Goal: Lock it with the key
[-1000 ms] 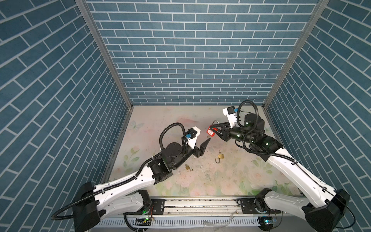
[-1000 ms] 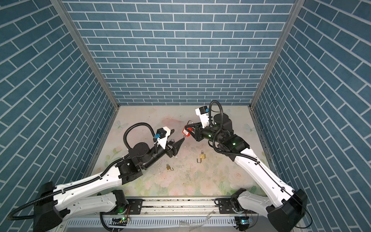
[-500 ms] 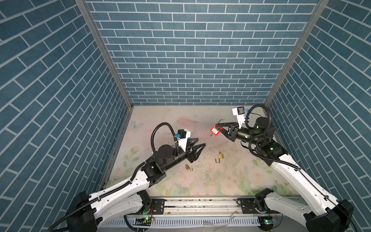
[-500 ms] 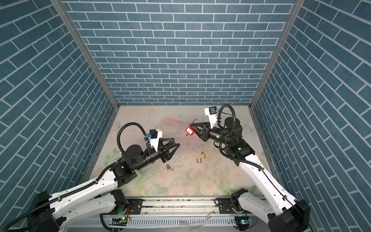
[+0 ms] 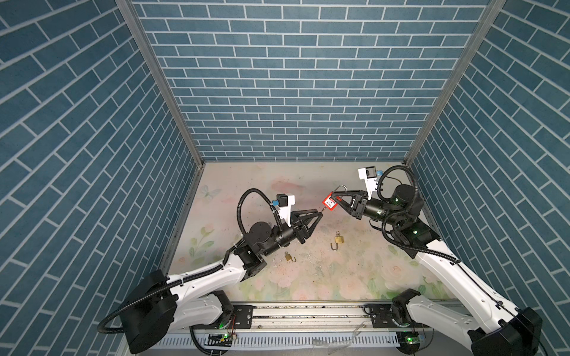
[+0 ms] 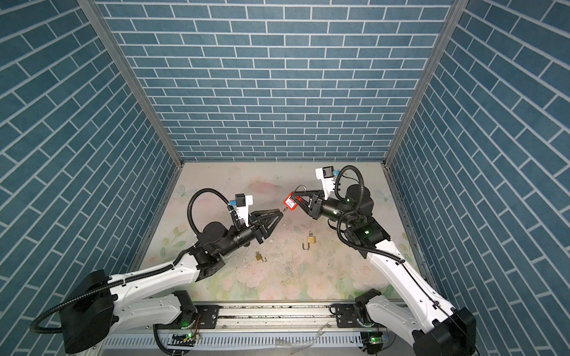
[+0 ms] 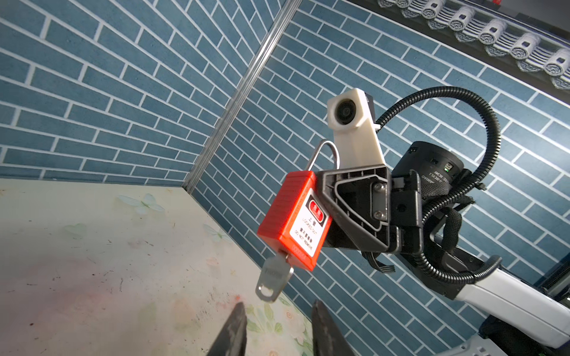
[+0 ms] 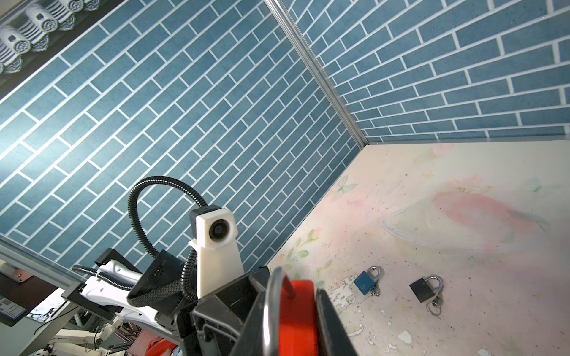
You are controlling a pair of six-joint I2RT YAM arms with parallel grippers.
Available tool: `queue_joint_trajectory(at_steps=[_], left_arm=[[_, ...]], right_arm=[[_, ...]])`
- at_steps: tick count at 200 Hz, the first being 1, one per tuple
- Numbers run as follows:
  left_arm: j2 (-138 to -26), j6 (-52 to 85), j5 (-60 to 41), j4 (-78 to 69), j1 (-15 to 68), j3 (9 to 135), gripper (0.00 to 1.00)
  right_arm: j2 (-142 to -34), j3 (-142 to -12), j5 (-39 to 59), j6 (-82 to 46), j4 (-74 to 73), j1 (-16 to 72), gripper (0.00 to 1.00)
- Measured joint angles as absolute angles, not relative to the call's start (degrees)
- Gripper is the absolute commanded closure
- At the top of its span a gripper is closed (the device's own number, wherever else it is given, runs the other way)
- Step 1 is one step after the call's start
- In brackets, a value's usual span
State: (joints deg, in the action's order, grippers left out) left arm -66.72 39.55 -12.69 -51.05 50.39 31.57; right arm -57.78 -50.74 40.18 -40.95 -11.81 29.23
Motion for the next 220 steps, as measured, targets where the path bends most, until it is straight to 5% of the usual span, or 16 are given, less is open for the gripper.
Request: queue_joint_trajectory(at_steps=[69,188,220], left_arm=[[-69.7,40.8,-13.2,-53.4,50.4,33.4,0.67],[-72.9,42.5,-15.3,-56.2,50.2,35.1,1.0],[-72.9,44.4,-16.6,-57.5,49.7,35.0,1.0]], right_arm=[[-57.8,-49.6,40.8,-42.2,-14.2,29.2,1.0],[-57.8,-48.6,40.6,-45.1,-16.4,28.8,1.0],[-57.8,-48.5,40.8,-45.3,-17.5,28.8,1.0]])
